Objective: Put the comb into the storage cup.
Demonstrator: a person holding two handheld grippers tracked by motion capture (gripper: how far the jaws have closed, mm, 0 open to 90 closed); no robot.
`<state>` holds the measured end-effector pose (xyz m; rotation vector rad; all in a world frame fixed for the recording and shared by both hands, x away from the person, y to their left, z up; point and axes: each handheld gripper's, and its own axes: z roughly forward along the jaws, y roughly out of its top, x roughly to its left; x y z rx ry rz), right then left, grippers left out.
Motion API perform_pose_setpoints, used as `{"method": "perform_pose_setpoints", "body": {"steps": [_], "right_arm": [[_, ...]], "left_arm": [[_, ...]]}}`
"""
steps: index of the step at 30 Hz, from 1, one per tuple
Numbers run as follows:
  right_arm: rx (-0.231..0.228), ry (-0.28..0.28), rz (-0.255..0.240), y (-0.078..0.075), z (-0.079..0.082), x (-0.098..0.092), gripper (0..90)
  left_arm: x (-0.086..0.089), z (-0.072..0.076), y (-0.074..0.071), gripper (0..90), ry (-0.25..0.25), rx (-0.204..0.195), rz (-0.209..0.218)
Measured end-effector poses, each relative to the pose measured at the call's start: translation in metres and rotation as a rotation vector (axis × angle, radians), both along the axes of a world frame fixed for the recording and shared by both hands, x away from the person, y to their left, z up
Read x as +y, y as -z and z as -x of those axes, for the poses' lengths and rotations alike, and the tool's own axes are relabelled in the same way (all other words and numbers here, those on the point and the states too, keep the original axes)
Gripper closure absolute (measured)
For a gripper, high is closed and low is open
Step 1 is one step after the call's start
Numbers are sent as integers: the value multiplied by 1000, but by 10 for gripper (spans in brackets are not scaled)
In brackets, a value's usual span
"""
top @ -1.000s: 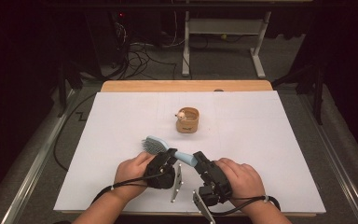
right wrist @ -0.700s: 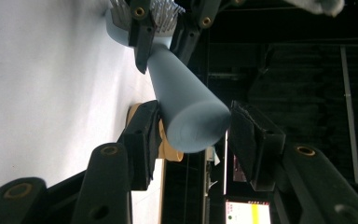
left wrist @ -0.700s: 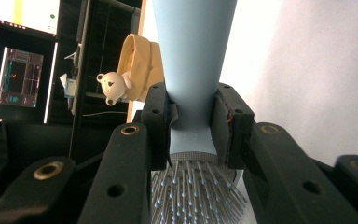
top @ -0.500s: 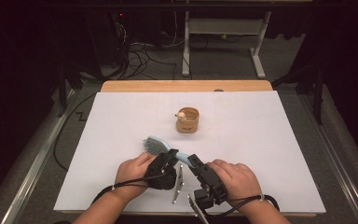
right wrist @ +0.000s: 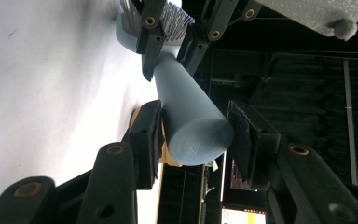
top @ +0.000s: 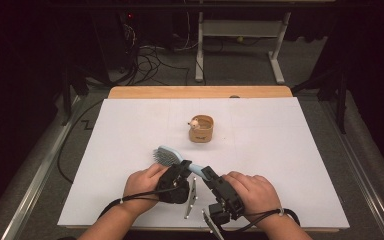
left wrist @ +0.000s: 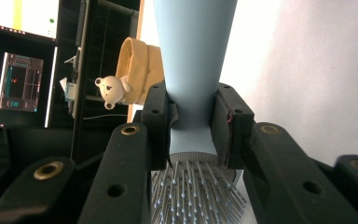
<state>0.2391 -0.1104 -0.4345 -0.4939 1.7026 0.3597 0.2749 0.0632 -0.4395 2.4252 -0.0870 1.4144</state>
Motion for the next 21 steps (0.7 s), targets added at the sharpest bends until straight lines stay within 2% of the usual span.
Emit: {"method": "perform_pose_setpoints", "body": {"steps": [11,21], "right_arm": [[32,15,26,2,2,0,613],[49,30,19,0,2,-1,619]], "left_arm": [[1,1,3,695,10,-43,-35],[1,2,4,692,18,-68,-30]]}}
